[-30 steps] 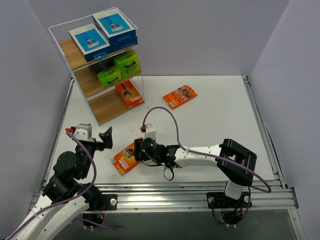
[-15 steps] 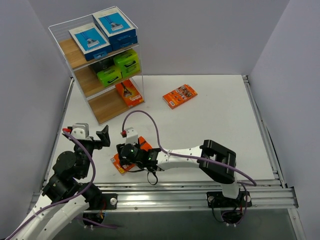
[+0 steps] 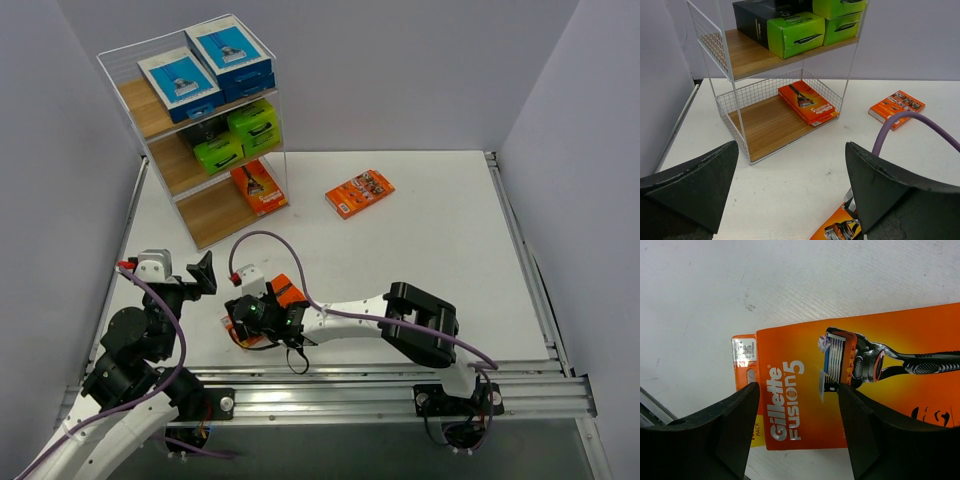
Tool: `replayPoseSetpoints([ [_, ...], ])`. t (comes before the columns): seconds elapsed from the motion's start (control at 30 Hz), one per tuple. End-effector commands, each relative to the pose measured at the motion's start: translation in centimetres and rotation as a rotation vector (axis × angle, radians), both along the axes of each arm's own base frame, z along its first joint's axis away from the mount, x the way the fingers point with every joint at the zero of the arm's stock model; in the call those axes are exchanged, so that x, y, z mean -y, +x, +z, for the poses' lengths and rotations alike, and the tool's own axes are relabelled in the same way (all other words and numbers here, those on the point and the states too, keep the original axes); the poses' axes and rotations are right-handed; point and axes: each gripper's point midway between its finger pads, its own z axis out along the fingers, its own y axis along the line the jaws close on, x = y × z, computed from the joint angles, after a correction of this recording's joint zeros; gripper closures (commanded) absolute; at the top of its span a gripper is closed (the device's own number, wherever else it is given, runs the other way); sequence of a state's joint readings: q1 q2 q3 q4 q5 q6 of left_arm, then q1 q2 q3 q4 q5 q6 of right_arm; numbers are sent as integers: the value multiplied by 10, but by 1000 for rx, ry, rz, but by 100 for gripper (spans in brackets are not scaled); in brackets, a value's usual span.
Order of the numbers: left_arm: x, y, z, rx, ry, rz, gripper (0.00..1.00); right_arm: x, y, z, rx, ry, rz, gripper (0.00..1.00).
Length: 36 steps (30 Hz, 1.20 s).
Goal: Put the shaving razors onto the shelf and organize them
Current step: Grab a shaving razor with the right arm
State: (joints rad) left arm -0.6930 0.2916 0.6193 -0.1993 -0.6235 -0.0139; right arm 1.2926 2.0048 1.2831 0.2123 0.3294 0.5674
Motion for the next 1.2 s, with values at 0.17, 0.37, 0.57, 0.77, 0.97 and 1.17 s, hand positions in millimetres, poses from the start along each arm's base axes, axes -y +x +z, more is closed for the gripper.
replayPoseSetpoints([
  [0.17,-2,-3,12,40,-21,-1,3,-9,-12,-12,11,-72,84,39],
  [0.37,-1,-3,13,41,-21,-7,3,4,-21,-23,26,-171,139,39],
  [0.57,0,-3,13,42,-22,-13,3,30,-23,-33,56,-316,184,41],
  [0.77,0,-3,13,40,-18,-15,3,59,-18,-36,116,-466,186,42],
  [0.97,2,-3,13,39,-15,-24,3,79,-12,-24,167,-529,120,42],
  [1.17,4,-2,12,36,-11,-30,3,99,-10,-19,183,-551,59,41],
])
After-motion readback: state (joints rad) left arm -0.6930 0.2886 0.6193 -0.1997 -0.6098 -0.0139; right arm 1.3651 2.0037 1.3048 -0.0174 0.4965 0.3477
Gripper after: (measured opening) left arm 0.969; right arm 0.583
